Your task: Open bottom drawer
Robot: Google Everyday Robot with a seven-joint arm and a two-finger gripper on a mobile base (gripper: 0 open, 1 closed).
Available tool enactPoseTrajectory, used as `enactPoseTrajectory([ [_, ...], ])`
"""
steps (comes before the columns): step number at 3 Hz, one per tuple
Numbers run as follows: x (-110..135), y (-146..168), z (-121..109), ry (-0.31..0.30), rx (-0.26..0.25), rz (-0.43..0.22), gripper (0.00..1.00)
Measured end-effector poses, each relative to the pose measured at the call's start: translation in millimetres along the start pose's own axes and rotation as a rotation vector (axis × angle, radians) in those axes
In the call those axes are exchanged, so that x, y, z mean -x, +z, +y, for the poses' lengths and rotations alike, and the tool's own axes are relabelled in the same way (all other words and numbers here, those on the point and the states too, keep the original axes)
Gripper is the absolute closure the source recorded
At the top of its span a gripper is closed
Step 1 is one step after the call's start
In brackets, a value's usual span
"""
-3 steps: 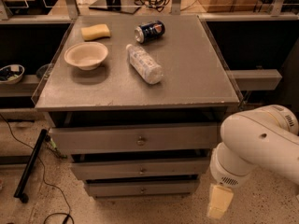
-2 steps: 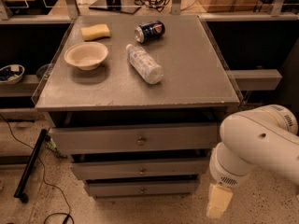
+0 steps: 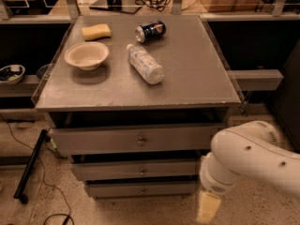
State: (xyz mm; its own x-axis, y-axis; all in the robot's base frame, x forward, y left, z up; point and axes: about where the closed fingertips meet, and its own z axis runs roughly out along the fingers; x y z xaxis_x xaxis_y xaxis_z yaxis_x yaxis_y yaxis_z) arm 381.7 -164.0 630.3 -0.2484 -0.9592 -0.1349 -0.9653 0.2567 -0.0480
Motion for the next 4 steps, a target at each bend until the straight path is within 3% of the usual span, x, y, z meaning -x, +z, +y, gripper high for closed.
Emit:
enactPoseTrajectory([
  [2, 19.4, 61.2, -1.4, -0.027, 0.081, -0.040, 0.00],
  [4, 17.0, 77.4, 2.6, -0.018, 0.108, -0.049, 0.00],
])
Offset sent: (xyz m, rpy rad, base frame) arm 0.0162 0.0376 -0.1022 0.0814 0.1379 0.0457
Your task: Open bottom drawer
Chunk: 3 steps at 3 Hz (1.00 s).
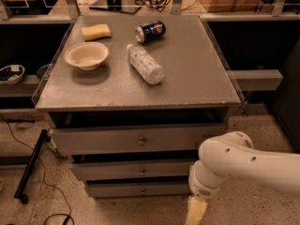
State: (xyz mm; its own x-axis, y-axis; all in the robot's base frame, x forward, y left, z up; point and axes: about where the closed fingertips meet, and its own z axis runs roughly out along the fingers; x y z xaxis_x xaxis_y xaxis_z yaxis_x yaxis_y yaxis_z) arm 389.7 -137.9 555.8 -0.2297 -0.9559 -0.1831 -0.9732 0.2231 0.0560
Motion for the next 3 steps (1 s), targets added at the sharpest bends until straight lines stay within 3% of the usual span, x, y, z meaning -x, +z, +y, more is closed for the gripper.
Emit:
enactPoseTrajectory([
  [1, -13.6, 30.8, -0.7, 0.047, 0.022, -0.010, 0.00],
  [3, -29.9, 80.8, -27.8, 0.150, 0.000, 0.015, 0.00],
])
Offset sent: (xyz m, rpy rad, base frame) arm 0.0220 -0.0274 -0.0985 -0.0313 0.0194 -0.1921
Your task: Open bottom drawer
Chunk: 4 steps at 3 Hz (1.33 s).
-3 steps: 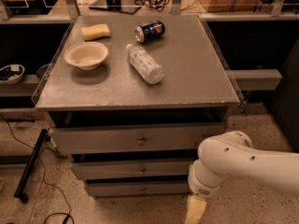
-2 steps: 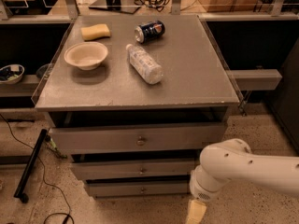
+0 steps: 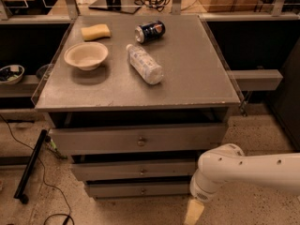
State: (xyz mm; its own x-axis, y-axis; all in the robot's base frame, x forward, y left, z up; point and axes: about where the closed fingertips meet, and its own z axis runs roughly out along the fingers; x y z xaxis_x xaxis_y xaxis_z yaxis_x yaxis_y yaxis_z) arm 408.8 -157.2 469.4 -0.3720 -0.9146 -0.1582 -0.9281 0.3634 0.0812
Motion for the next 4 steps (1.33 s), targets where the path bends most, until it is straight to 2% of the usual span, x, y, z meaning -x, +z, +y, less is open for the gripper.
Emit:
enactPoseTrajectory([
  [1, -0.2, 1.6, 0.1, -0.002, 0.003, -0.005, 0.00],
  [3, 4.7, 34.3, -1.7, -0.065, 0.082, -0.117, 0.00],
  [4, 12.8, 55.1, -6.2, -0.078, 0.126, -0.145, 0.00],
])
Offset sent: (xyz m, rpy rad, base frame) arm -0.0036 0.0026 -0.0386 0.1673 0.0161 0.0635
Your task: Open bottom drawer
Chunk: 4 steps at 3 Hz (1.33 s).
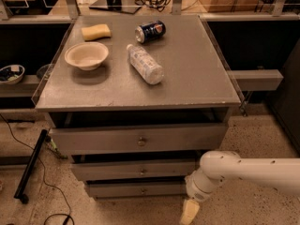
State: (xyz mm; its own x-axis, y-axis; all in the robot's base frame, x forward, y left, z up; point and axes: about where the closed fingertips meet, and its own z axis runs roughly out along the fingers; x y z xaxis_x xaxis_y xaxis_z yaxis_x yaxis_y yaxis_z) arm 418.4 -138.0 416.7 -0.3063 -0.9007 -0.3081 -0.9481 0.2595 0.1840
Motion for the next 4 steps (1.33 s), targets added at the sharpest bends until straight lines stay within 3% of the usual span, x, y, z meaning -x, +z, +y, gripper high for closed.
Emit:
enactPoseTrajectory([
  [2, -10.5, 19.0, -6.3, 0.015, 0.008, -0.012, 0.00],
  [3, -7.4, 53.4, -36.7, 0.021, 0.020, -0.037, 0.00],
  [4, -7.7, 54.1, -33.0, 0.015, 0.017, -0.037, 0.00],
])
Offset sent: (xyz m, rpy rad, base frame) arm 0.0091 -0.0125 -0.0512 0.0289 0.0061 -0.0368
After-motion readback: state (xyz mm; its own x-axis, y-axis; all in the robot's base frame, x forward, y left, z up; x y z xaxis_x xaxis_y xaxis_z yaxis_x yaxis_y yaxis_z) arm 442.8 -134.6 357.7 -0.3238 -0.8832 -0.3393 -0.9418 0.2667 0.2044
